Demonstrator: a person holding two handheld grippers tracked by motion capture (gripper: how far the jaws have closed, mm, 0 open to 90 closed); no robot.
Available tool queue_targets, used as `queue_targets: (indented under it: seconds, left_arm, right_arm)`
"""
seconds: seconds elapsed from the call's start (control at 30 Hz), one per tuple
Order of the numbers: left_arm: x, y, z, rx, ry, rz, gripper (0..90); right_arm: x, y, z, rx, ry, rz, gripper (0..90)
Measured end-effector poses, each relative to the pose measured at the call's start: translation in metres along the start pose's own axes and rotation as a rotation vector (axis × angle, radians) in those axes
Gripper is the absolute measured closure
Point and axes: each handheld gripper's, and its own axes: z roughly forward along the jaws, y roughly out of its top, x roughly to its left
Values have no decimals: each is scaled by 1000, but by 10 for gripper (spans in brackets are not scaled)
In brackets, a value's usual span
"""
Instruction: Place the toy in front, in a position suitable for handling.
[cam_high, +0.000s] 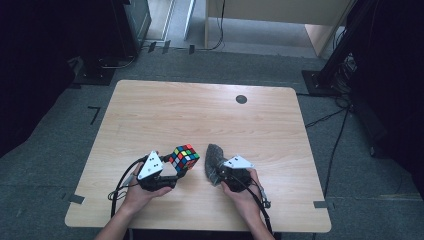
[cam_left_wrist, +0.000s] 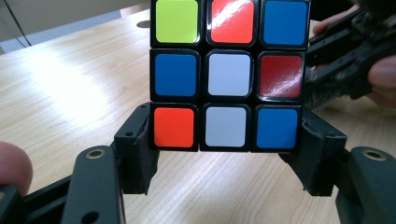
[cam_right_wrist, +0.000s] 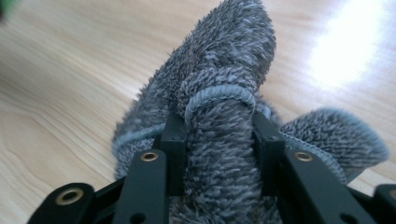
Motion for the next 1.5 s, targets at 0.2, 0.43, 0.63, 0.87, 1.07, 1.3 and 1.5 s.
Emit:
queue_targets:
  seconds: [0.2, 0.43, 0.63, 0.87, 1.07, 1.3, 1.5]
  left_arm:
    - [-4, 0, 4, 21, 7, 23, 341]
    - [-19, 7, 11, 90, 21, 106, 342]
    - [-34, 13, 16, 142, 52, 157, 342]
    - [-44, 17, 19, 202, 113, 205, 344]
    - [-46, 19, 21, 214, 115, 204, 344]
    - [-49, 19, 22, 224, 128, 222, 344]
    - [-45, 20, 17, 184, 118, 201, 344]
  right_arm:
    - [0, 18, -34, -184, 72, 24, 670]
    - [22, 41, -73, -349, 220, -33, 667]
    - [64, 42, -70, -286, 134, -254, 658]
    - [83, 36, -57, -262, -40, -450, 657]
    - [81, 37, -59, -270, -59, -420, 649]
    - [90, 33, -54, -258, -98, -488, 641]
    - [85, 35, -62, -299, -59, -410, 638]
